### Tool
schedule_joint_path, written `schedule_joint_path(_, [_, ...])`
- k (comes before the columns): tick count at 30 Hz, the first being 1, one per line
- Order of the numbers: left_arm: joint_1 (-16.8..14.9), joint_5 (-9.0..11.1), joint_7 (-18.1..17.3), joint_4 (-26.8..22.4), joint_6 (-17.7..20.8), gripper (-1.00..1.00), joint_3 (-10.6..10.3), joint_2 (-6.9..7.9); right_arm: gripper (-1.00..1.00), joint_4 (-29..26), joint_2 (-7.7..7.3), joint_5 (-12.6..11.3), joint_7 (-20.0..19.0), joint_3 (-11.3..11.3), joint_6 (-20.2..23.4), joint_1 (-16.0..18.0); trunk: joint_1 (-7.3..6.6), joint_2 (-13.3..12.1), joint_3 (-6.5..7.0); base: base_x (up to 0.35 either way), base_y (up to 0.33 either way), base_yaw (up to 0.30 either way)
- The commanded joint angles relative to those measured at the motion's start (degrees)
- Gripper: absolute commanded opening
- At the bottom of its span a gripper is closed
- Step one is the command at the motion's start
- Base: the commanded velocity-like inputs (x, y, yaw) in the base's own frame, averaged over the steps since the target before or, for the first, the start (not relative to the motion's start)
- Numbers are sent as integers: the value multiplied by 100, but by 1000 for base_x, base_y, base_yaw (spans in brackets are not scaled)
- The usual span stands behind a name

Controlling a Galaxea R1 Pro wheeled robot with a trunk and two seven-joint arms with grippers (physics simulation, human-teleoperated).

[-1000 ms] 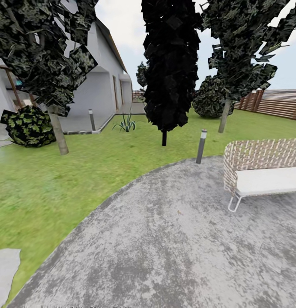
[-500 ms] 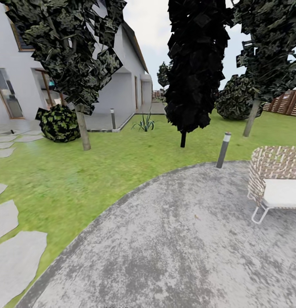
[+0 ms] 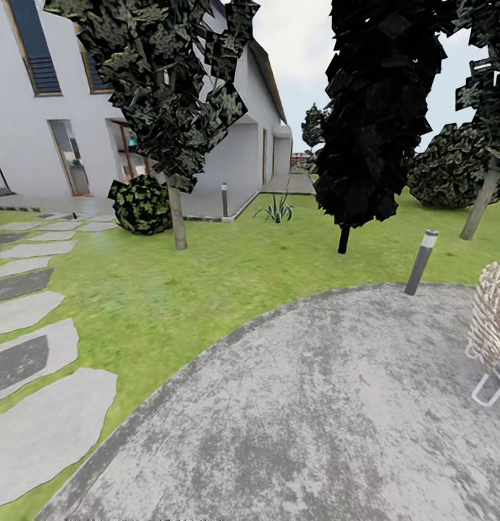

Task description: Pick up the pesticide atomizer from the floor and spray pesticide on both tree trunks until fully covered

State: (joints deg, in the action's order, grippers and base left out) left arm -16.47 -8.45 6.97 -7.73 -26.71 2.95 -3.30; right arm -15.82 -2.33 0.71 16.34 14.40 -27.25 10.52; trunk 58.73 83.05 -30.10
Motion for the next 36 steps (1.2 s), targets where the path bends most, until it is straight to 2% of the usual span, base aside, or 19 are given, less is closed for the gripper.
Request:
schedule_joint_path(1, [-6,-60,33,8,-18,100,30,-4,100,0,-3,8,54,45,1,2,0,3,-6,0,0,300])
schedule_joint_path(25, [-6,-60,33,8,-18,100,29,-4,100,0,2,8,54,45,1,2,0,3,-6,0,2,300])
schedule_joint_path(32, [-6,-60,33,8,-18,100,25,-6,100,0,2,8,54,45,1,2,0,3,-6,0,188,283])
schedule_joint_path(36, [-6,-60,33,8,-18,100,27,-4,100,0,2,8,54,45,1,2,0,3,-6,3,332,42])
